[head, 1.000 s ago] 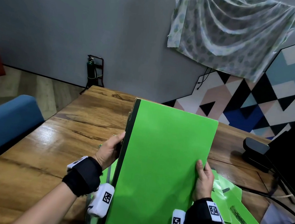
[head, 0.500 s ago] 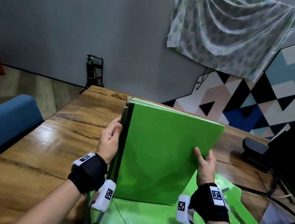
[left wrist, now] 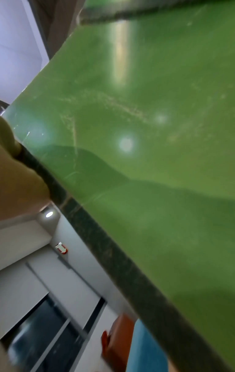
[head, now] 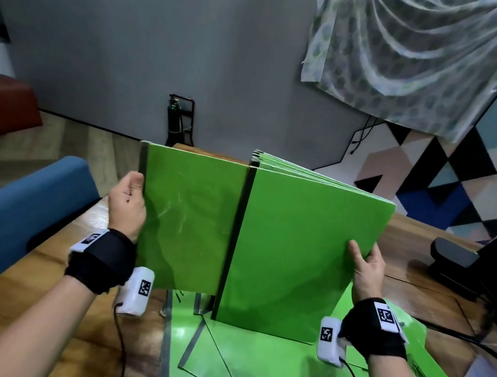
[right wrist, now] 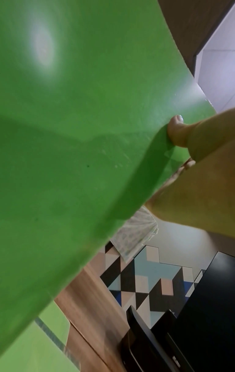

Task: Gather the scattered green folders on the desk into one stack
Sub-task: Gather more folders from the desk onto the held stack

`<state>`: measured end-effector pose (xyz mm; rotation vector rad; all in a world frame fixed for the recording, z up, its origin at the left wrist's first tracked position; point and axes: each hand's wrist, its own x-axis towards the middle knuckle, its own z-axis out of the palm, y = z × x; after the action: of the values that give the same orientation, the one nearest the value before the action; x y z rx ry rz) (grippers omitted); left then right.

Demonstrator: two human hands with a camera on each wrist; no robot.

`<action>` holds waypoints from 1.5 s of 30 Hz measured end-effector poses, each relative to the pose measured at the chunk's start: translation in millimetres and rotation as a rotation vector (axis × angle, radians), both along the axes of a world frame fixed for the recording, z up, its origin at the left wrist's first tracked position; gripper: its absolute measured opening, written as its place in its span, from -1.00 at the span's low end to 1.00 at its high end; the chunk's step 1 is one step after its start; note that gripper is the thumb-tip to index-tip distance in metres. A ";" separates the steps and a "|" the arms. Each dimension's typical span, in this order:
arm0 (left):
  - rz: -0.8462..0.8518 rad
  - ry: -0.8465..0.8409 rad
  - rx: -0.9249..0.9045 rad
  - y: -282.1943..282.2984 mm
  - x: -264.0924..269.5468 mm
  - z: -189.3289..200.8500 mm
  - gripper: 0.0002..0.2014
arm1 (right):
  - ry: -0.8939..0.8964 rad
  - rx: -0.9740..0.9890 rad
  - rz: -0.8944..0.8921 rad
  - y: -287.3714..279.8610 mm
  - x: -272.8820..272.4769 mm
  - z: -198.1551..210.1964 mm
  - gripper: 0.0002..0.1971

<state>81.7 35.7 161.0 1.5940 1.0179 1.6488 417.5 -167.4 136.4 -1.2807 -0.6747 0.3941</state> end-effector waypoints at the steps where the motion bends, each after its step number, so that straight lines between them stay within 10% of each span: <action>1: 0.031 0.011 0.010 6.2 -11.9 -2.1 -0.68 | -0.002 -0.001 0.001 0.3 -0.6 1.8 -0.10; 12: 0.217 -0.068 -0.032 14.0 -88.1 -3.2 -0.62 | 0.092 -0.027 -0.099 19.6 -2.5 7.4 -0.44; 16: 0.093 -0.050 -0.110 1.0 -35.6 -9.4 -0.68 | 0.106 -0.035 -0.107 24.2 -11.1 7.6 -0.19; 22: -0.194 -0.069 -0.153 -43.9 76.5 -26.7 -0.67 | 0.040 0.028 -0.151 11.7 -29.7 8.2 -0.55; 27: -0.537 -0.054 -0.274 -54.6 116.8 -24.9 -0.07 | 0.103 0.043 -0.008 -6.4 -40.3 -1.6 -0.09; 36: -0.589 -0.176 -0.166 -49.4 102.4 -6.5 -0.35 | 0.054 0.147 -0.050 -5.9 -43.6 24.4 -0.32; 42: -0.623 -0.080 -0.418 -56.3 88.6 -51.6 -0.14 | 0.112 -0.135 -0.085 -6.0 -60.3 -23.3 0.40; 45: -0.552 -0.046 -0.478 -63.6 94.4 -67.9 -0.63 | 0.133 -0.344 -0.052 -16.2 -61.6 -70.7 0.45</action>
<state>176.1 -27.9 93.1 1.3427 0.7761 0.9759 355.9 -183.6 65.7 -1.5781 -0.4717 0.5653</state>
